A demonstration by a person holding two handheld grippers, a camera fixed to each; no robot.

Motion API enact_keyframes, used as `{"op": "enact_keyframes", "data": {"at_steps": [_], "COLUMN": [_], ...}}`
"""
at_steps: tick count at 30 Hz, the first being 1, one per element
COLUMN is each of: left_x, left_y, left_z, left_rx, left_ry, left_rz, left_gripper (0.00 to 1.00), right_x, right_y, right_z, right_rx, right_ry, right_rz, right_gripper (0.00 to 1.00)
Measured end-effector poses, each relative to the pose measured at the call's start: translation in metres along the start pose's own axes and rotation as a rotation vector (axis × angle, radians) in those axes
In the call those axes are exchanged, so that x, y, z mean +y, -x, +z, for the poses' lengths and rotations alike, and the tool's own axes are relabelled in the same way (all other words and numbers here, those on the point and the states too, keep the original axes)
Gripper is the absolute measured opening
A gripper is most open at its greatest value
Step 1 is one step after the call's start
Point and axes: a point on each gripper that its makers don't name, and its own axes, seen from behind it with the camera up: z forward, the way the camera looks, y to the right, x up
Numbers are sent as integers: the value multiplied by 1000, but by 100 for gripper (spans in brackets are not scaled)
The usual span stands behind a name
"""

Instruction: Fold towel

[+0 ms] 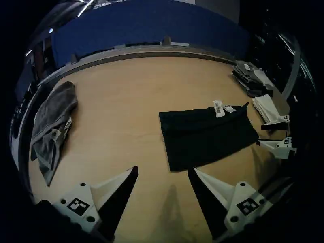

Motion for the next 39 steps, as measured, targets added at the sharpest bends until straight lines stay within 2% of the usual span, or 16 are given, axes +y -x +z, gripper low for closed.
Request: {"op": "enact_keyframes", "data": {"at_steps": [11, 21, 25, 33, 39], "left_x": [4, 4, 4, 4, 6], "left_y": [8, 7, 7, 8, 9], "left_z": [-3, -4, -3, -1, -1], "left_rx": [-3, -1, -1, -4, -5], "left_ry": [2, 0, 0, -1, 1], "left_rz": [-17, -17, -19, -18, -16], "left_gripper": [91, 91, 91, 91, 91], "right_x": [-3, -2, -1, -2, -4], "right_y": [12, 15, 16, 17, 18], "right_z": [2, 6, 8, 7, 6], "right_rx": [-28, -46, -48, -53, -59], "right_ry": [-47, -72, -76, -92, -107], "right_rz": [25, 31, 38, 42, 53], "right_gripper": [83, 55, 39, 15, 6]}}
